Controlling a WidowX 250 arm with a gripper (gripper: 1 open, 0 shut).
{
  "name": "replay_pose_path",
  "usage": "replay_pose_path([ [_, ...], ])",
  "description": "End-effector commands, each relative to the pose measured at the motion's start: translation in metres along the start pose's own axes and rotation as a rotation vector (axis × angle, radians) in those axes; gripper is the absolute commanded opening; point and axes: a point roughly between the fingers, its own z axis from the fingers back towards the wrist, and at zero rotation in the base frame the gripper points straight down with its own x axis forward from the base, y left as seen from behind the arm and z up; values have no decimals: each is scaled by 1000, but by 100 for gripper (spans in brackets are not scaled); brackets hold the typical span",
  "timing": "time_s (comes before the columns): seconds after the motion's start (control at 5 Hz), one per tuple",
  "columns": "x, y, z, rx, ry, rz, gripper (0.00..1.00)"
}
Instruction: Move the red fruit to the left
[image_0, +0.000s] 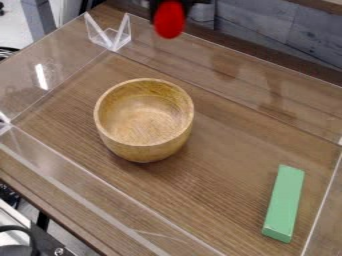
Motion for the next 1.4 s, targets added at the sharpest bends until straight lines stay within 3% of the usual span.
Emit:
replay_pose_path([
  [0.0,11,22,5,18,-24,46,0],
  [0.2,17,39,-2,36,-23,48,0],
  [0.6,31,83,-50,58,-35,28,0],
  [1.0,41,81,-60,85,-39,21,0],
  [1.2,45,92,-80,104,-31,39,0],
])
